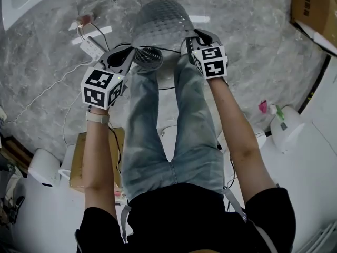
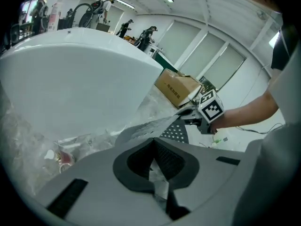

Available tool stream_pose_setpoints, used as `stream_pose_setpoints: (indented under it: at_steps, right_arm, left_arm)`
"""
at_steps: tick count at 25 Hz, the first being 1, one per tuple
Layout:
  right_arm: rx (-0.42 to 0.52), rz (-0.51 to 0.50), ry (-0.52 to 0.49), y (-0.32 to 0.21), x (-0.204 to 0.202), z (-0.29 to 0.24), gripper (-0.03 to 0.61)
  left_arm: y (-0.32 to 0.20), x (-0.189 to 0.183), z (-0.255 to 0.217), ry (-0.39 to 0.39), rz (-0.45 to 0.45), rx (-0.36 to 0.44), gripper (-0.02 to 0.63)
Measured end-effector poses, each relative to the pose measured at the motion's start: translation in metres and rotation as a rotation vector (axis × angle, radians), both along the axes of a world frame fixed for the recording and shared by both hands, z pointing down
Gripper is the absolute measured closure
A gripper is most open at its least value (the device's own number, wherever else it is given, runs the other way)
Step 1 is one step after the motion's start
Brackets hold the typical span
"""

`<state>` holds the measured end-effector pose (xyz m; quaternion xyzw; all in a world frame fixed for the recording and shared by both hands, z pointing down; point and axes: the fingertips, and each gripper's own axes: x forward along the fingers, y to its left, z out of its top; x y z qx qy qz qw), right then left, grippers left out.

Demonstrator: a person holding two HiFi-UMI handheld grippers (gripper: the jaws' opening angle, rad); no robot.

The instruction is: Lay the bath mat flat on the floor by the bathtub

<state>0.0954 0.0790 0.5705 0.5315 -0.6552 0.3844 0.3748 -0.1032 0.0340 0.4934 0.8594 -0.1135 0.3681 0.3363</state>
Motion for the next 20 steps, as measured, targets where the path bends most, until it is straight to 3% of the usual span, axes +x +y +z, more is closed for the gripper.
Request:
stream_pose_setpoints:
  at_steps: [11, 16, 20]
  right_arm:
    - [0.044, -0.099, 0.055, -0.094, 0.019, 0.019, 0.515]
    - [0.047, -0.125, 0.083, -0.118, 0.029, 0.056, 0.514]
    - [0.078, -0.162, 0.126, -0.131, 0.032, 0.079, 0.514]
  left_arm:
    - [-0.092, 0.019, 0.043, -0.109, 0.092, 0.237, 0.595]
    - [-0.106, 0.029, 0.090, -0.171, 0.113, 0.278, 0.595]
    - [-0.106, 0.028, 0.138, -0.215, 0.069, 0.302, 0.595]
